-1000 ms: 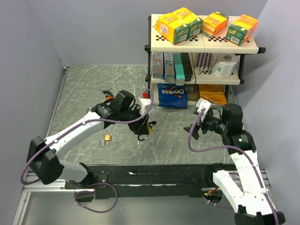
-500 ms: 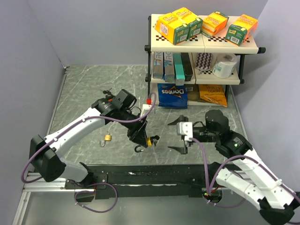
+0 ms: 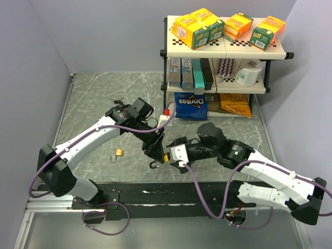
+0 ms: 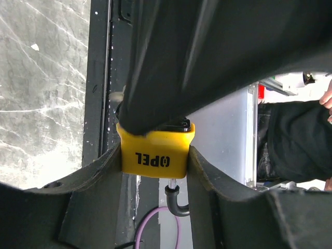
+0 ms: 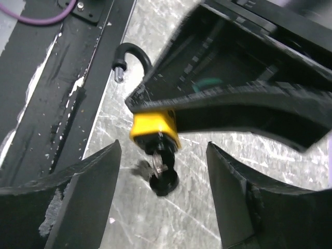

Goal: Lock with the key
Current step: Pick up the lock from the center of the board.

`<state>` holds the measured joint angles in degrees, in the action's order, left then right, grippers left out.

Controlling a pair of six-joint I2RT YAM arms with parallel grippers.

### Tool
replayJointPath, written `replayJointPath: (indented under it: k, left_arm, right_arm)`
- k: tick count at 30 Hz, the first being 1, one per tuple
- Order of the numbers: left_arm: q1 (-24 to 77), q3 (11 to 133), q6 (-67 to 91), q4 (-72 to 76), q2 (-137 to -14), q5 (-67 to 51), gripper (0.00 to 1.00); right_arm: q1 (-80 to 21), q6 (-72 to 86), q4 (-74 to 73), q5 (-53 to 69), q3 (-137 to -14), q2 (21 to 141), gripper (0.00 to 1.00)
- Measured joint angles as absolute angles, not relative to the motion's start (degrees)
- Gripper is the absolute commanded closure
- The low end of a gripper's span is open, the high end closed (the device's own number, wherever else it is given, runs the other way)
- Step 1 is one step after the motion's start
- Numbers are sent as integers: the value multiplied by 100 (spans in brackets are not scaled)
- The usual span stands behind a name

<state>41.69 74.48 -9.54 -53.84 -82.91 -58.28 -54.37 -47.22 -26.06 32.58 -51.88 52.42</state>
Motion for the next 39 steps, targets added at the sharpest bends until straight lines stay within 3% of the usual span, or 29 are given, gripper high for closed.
replayJointPath:
  k: [8,24,27,29,30,31,33,36,39]
  left_arm:
    - [4169,7352,-867,-5308,-8289,-5909,81]
    - [4143,7330,-777,-5299,-8289,-6029,80]
    - [4143,7330,-777,-5299,-8289,-6036,80]
    - [4136,7330,-779,-5297,-8289,-6034,78]
    - [4132,7330,-777,-5301,-8289,-6031,75]
    - [4130,7330,-770,-5330,-8289,-6038,61]
    - [4117,7330,-788,-5330,-8289,-6031,39]
    - [3994,7338,-888,-5378,-8289,-6128,20]
    - [3638,7472,-1050,-5599,-8289,-6263,9]
  right_arm:
    - [-5798,-5035,-2421,2897,-5188,5439,44]
    - [-5940,-5290,-2355,2808,-5186,5655,45]
    - [-5946,-5384,-2353,2808,-5186,5708,55]
    - [-5968,-5417,-2388,2829,-5186,5732,69]
    - [-5981,-5463,-2414,2827,-5186,5743,75]
    - [-5988,-5496,-2416,2832,-5186,5749,88]
    - [-5988,-5522,-2416,2829,-5186,5752,100]
    - [-5999,-5524,-2403,2773,-5186,5756,100]
    - [-5999,-5527,-2547,2663,-5183,5756,100]
